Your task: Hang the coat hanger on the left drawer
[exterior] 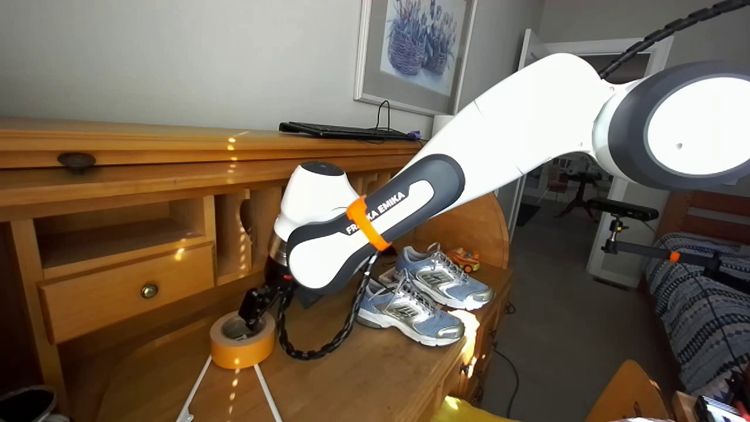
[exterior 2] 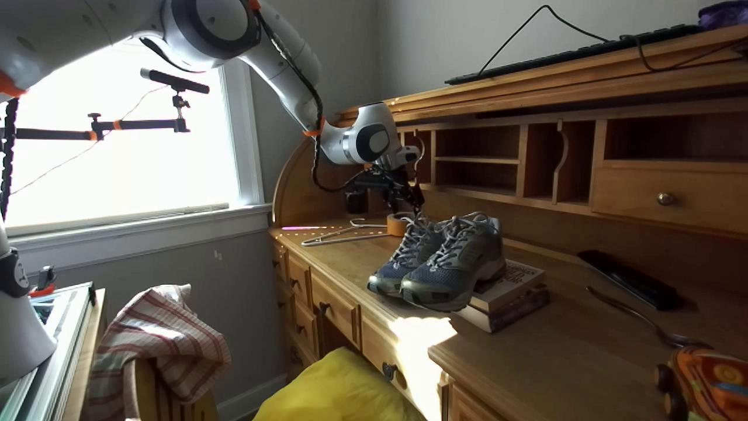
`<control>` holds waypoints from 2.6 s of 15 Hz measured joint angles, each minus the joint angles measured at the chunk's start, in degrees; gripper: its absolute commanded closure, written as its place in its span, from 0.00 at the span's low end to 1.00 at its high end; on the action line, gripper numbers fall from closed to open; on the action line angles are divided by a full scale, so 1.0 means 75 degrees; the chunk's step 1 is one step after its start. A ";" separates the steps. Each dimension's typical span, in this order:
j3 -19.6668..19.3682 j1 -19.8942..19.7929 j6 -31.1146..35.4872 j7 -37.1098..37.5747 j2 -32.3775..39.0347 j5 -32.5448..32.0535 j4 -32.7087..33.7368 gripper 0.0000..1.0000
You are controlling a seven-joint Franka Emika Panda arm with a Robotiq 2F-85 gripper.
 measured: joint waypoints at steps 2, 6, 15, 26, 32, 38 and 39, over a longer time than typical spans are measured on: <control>0.0012 0.0000 0.0002 -0.0018 0.0060 0.0000 0.0001 0.00; -0.0032 -0.0001 0.0036 -0.0017 0.0186 0.0000 0.0012 0.00; -0.0282 0.0114 0.1038 -0.0017 0.0289 -0.0031 0.0011 0.00; -0.0121 -0.0047 0.0574 -0.0019 0.0784 0.0021 0.0476 0.65; 0.0125 -0.0172 -0.0164 -0.0069 0.0914 0.0081 0.0956 0.94; 0.0306 -0.0131 -0.0282 -0.0272 0.0872 0.0089 0.0984 0.93; 0.0326 -0.0110 -0.0282 -0.0293 0.0858 0.0089 0.0960 0.93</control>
